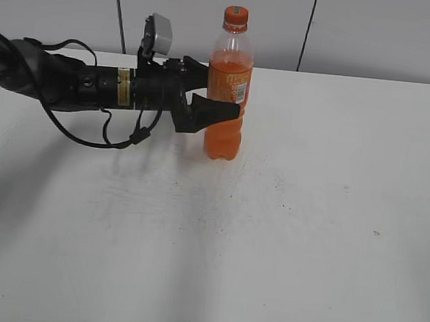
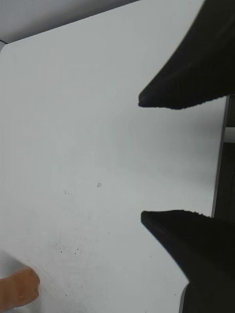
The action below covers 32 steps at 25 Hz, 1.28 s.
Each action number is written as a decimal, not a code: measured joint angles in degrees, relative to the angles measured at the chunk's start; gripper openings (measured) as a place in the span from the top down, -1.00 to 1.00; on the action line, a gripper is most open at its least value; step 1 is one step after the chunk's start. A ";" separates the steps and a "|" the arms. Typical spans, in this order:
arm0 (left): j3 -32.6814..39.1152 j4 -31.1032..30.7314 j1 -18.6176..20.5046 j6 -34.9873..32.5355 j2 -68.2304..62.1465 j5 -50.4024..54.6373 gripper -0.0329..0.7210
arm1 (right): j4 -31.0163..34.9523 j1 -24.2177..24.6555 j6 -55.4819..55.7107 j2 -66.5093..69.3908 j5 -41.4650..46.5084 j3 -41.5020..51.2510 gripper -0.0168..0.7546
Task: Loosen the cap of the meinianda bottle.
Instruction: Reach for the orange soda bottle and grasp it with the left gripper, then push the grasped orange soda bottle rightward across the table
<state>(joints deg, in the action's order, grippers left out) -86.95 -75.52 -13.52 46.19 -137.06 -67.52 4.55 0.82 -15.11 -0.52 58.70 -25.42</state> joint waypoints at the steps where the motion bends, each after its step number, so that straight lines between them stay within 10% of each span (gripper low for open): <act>1: -1.13 0.00 -0.39 0.54 -0.73 0.27 -0.66 | 0.00 0.00 0.00 0.00 0.00 0.00 -0.32; 10: -4.16 0.42 -2.62 1.99 -2.62 1.74 -0.60 | 0.00 0.00 0.00 0.00 0.00 0.00 -0.32; 16: -4.16 0.88 -2.55 2.04 -3.00 2.52 -0.19 | 0.00 0.00 0.00 0.00 0.00 0.00 -0.32; 32: 0.43 0.42 -2.44 3.11 -0.59 1.02 -0.19 | 0.00 0.00 0.00 0.00 0.00 0.00 -0.32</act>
<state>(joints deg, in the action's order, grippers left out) -86.52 -75.10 -15.96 49.30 -137.65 -66.50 4.55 0.82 -15.11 -0.52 58.70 -25.42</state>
